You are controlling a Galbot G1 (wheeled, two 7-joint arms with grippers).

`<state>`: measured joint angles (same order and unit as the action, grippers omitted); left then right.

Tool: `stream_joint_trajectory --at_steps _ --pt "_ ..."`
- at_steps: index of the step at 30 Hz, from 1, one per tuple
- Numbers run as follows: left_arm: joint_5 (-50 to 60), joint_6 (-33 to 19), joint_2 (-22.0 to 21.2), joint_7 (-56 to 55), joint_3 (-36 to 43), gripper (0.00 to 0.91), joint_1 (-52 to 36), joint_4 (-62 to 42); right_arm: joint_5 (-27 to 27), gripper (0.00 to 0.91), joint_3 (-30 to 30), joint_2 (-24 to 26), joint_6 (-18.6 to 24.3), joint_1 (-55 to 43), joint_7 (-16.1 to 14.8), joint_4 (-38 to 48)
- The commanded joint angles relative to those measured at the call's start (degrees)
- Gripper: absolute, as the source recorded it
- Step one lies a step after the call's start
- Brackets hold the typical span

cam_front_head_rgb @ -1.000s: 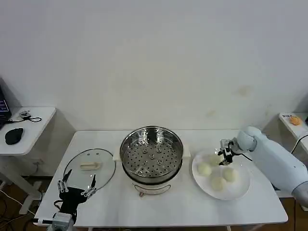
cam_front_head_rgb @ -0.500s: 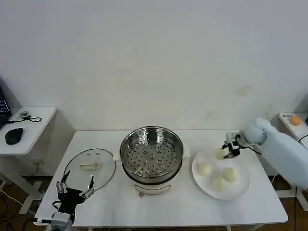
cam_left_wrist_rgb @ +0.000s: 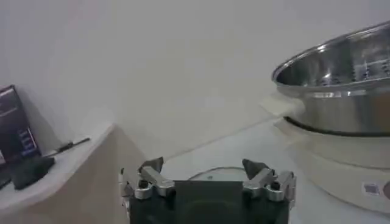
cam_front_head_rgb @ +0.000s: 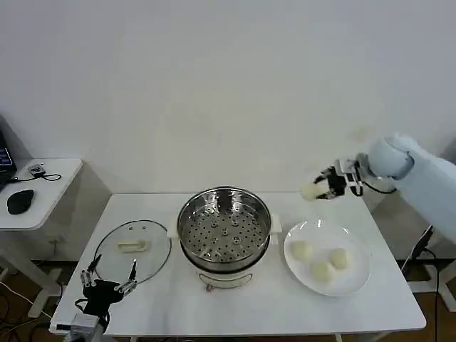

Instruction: Take steamed baozi put them in steamer then cover it.

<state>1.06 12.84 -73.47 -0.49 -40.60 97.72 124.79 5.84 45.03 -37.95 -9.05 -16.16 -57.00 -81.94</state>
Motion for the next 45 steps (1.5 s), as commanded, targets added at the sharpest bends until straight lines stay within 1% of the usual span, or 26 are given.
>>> stream_joint_trajectory --at_steps 1,5,8,10,11,12,14,16,20,23,25,30,32,39,45 --pt "-12.71 0.3 -0.04 0.06 -0.24 0.907 -0.44 -0.38 10.07 0.524 11.06 -6.24 3.25 -10.56 2.53 -5.22" --pt "-12.42 0.1 -0.03 0.05 -0.55 0.907 -0.61 -0.95 9.77 0.534 14.14 -11.25 6.82 -12.18 1.34 -2.45" --pt "-12.48 0.11 -0.19 0.03 -0.75 0.907 -0.93 -1.05 6.44 0.534 15.27 -14.83 10.43 -12.51 0.34 1.17" --pt "-12.5 0.17 -0.16 0.0 -0.91 0.907 -1.11 -1.17 4.42 0.534 16.2 -17.91 12.89 -12.52 0.42 3.46" --pt "-12.51 0.17 -0.15 0.0 -1.07 0.907 -1.18 -1.24 4.02 0.544 16.39 -18.38 13.31 -12.5 0.43 3.98" --pt "-12.55 0.22 -0.17 -0.06 -1.22 0.907 -1.31 -1.34 3.19 0.534 16.68 -19.93 14.13 -12.24 0.42 4.66" --pt "-12.7 0.3 -0.19 -0.16 -1.53 0.907 -1.54 -1.59 1.34 0.534 17.28 -22.06 16.45 -11.41 0.38 6.07" --pt "-12.75 0.3 -0.2 -0.24 -1.91 0.907 -1.67 -1.85 -1.7 0.534 18.34 -24.39 18.45 -10.63 0.36 7.46" --pt "-13.03 0.27 -0.28 -0.53 -2.48 0.907 -1.85 -2.12 -3.87 0.544 19.28 -26.97 21.29 -9.03 1.18 9.25" --pt "-13.19 0.27 -0.29 -0.54 -2.68 0.907 -1.94 -2.56 -7.73 0.544 19.64 -29.06 23.6 -8.12 1.7 11.19" --pt "-13.2 0.27 -0.36 -0.56 -2.67 0.907 -2.0 -2.66 -10.05 0.544 19.67 -30.71 25.85 -7.67 2.13 12.96" --pt "-13.41 0.32 -0.77 -0.65 -2.48 0.907 -2.33 -2.76 -14.25 0.544 19.6 -33.26 29.56 -6.54 2.69 17.13" --pt "-13.38 0.28 -0.82 -0.63 -2.32 0.907 -2.4 -2.81 -14.59 0.544 19.74 -33.79 30.37 -5.98 2.93 18.56" --pt "-13.42 0.31 -0.99 -0.71 -2.27 0.907 -2.46 -2.72 -18.96 0.544 19.6 -34.86 33.63 -5.42 3.51 21.55" --pt "-13.17 0.28 -1.26 -0.85 -2.2 0.907 -1.96 -1.33 -19.9 0.544 19.28 -35.89 35.44 -4.76 3.91 23.83"
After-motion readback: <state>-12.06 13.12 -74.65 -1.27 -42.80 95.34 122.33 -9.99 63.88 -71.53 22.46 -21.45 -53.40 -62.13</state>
